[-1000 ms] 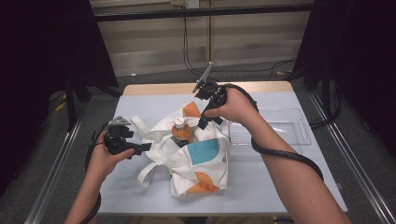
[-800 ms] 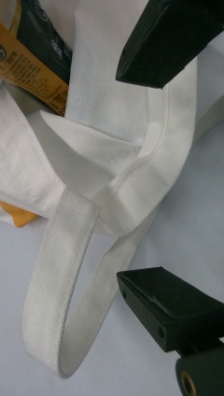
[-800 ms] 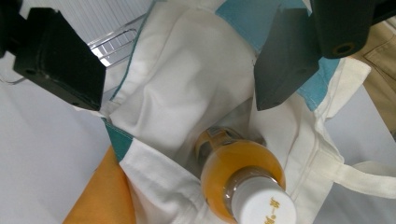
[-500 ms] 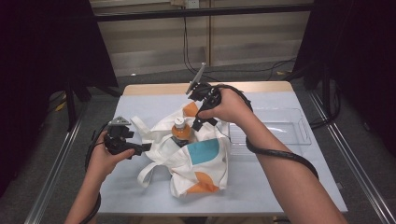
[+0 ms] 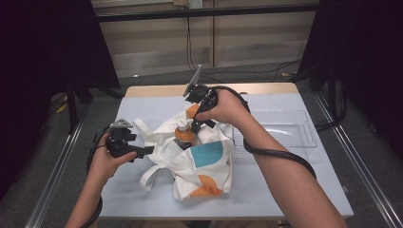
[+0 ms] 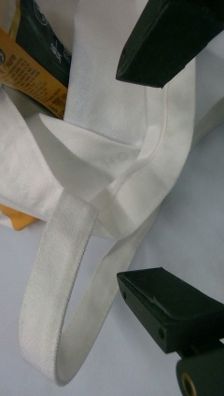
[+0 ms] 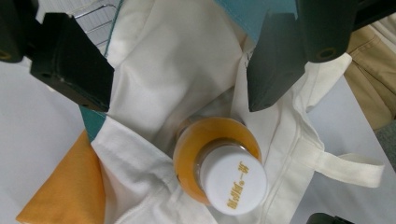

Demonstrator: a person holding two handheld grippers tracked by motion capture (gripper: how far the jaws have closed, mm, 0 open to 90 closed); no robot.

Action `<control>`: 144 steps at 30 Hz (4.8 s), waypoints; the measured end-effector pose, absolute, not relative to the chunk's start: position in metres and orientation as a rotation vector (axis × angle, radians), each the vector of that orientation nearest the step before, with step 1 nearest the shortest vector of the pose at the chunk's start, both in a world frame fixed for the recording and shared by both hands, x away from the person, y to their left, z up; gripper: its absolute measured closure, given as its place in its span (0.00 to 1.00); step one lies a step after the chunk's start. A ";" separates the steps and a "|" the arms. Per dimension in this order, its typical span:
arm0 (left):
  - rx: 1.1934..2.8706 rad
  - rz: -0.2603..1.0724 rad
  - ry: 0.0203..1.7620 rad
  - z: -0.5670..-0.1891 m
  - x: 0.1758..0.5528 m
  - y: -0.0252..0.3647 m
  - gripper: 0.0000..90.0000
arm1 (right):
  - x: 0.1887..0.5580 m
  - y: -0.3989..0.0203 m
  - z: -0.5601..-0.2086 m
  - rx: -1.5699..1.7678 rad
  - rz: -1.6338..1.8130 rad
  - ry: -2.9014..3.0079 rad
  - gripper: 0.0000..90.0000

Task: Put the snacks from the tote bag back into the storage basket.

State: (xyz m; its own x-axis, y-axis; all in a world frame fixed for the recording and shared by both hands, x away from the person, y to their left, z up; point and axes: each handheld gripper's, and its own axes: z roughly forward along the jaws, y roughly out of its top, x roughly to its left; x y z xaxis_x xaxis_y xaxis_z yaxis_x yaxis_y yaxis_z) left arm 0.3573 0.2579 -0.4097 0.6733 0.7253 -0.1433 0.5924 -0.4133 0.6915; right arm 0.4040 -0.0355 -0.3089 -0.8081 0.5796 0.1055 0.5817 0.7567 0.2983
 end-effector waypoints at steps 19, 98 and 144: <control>2.147 0.238 1.012 -0.410 0.358 0.258 0.04 | 0.404 -0.019 -0.309 -0.932 -0.505 -2.955 0.29; 2.141 0.231 1.023 -0.411 0.356 0.265 0.04 | 0.415 0.017 -0.333 -0.899 -0.441 -2.925 0.26; 2.156 0.209 1.025 -0.413 0.357 0.266 0.04 | 0.415 0.027 -0.366 -0.868 -0.349 -2.957 0.33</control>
